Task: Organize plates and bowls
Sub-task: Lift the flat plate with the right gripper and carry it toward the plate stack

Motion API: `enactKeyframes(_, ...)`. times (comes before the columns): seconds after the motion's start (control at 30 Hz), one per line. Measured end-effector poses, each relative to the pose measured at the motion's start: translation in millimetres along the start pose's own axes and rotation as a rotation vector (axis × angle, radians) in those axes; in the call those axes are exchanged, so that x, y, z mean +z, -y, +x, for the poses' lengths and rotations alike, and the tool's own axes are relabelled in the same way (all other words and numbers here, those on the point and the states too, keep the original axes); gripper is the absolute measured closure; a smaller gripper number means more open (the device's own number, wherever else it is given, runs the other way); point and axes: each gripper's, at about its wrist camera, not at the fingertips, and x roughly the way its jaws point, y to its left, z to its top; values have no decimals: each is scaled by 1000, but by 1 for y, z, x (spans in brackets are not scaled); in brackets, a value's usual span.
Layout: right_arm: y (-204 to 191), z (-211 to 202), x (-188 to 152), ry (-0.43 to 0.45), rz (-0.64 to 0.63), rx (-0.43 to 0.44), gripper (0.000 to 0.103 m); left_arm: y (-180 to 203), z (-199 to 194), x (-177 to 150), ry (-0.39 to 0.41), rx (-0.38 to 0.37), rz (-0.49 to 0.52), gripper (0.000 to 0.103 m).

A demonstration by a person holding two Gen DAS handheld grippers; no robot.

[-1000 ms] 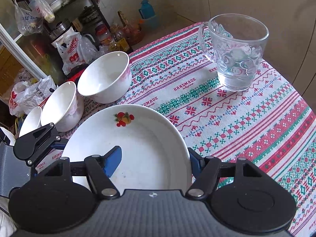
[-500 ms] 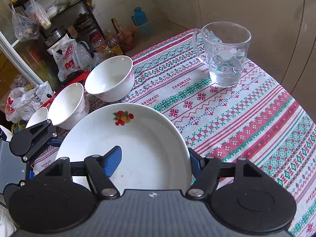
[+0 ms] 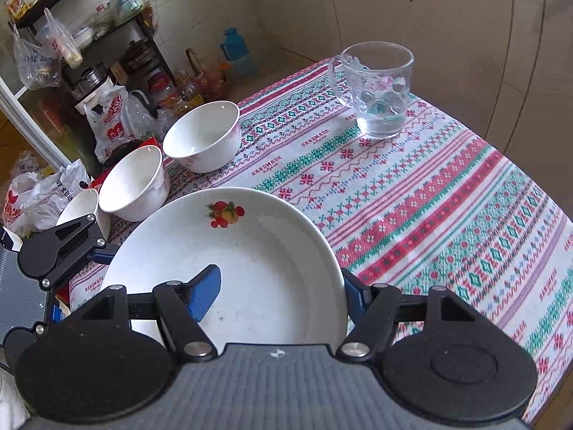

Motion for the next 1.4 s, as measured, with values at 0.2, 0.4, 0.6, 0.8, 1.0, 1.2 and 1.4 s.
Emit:
enactKeyframes(0.2, 1, -17, -24, 26, 40, -27, 28, 15, -4, 2, -1, -40, 34, 1)
enactKeyframes(0.4, 1, -30, -47, 38, 73, -51, 28, 32, -5, 3, -2, -74, 70, 1)
enactKeyframes(0.6, 4, -44, -69, 65, 109, -69, 28, 47, -3, 4, -9, -106, 101, 1)
enactKeyframes(0.8, 7, -55, -91, 85, 143, -80, 28, 57, 0, 3, -20, -137, 128, 1)
enactKeyframes(1.0, 11, -58, -107, 100, 168, -86, 28, 65, 4, 3, -35, -151, 144, 1)
enactKeyframes(1.2, 14, -58, -118, 105, 181, -89, 28, 70, 8, 3, -50, -162, 150, 1)
enactKeyframes(1.4, 17, -56, -125, 105, 198, -89, 28, 71, 9, 3, -58, -179, 150, 1)
